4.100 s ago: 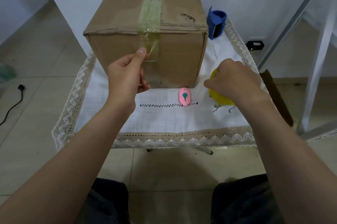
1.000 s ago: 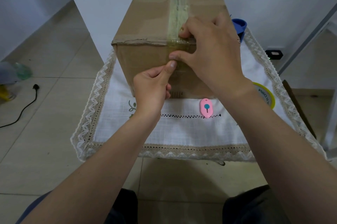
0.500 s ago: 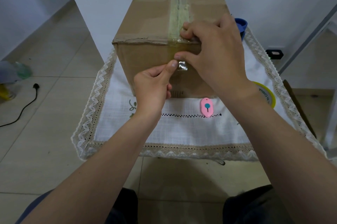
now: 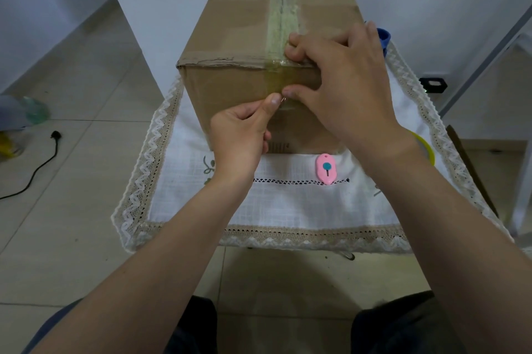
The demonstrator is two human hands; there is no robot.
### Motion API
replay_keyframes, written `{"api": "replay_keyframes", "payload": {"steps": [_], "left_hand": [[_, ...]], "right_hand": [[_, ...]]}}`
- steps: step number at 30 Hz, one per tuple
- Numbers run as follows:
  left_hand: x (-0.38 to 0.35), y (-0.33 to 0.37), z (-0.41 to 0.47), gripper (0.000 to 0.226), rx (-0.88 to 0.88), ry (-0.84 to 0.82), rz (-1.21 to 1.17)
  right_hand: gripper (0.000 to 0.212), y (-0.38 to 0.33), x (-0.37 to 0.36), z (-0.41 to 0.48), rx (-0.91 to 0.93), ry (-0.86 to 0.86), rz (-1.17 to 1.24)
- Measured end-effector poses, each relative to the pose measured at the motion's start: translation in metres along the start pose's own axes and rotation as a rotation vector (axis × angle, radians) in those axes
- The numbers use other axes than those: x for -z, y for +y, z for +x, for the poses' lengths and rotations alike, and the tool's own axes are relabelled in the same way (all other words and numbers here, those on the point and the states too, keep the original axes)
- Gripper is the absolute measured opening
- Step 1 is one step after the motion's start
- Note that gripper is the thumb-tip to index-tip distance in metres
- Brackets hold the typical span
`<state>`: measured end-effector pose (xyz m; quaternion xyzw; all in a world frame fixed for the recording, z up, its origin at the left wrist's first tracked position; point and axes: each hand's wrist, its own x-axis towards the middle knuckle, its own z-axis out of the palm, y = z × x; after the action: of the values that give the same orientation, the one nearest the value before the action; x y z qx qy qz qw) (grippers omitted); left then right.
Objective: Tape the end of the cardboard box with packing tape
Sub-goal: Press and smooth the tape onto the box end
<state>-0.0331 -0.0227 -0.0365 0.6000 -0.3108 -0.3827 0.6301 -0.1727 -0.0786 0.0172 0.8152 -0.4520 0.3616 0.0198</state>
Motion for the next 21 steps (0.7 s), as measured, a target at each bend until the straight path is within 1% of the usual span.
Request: {"api": "replay_keyframes", "payload": {"steps": [6,9,16,17,21], "left_hand": [[-0.0007,0.0005,-0.0014,0.010,-0.013,0.003,0.006],[-0.0003,-0.0008,-0.0008,0.010,-0.026,0.015,0.019],[-0.0001,-0.0024,-0.0009,0.013,-0.091,0.025,0.050],[0.0002,-0.0021,-0.0012,0.013,-0.099,0.026,0.060],[0.0016,-0.0001,-0.0023,0.009,-0.130,0.032,0.118]], "right_hand": [[0.034,0.0000,-0.0035,0.0051,-0.031,0.035,0.036],[0.033,0.0027,-0.0055,0.0039,-0.014,0.035,0.026],[0.056,0.0067,-0.0014,-0.0014,0.029,-0.025,-0.033],[0.055,0.0067,-0.0010,-0.0018,0.034,-0.015,-0.029],[0.039,0.0081,-0.0049,0.0024,0.012,0.008,-0.010]]}}
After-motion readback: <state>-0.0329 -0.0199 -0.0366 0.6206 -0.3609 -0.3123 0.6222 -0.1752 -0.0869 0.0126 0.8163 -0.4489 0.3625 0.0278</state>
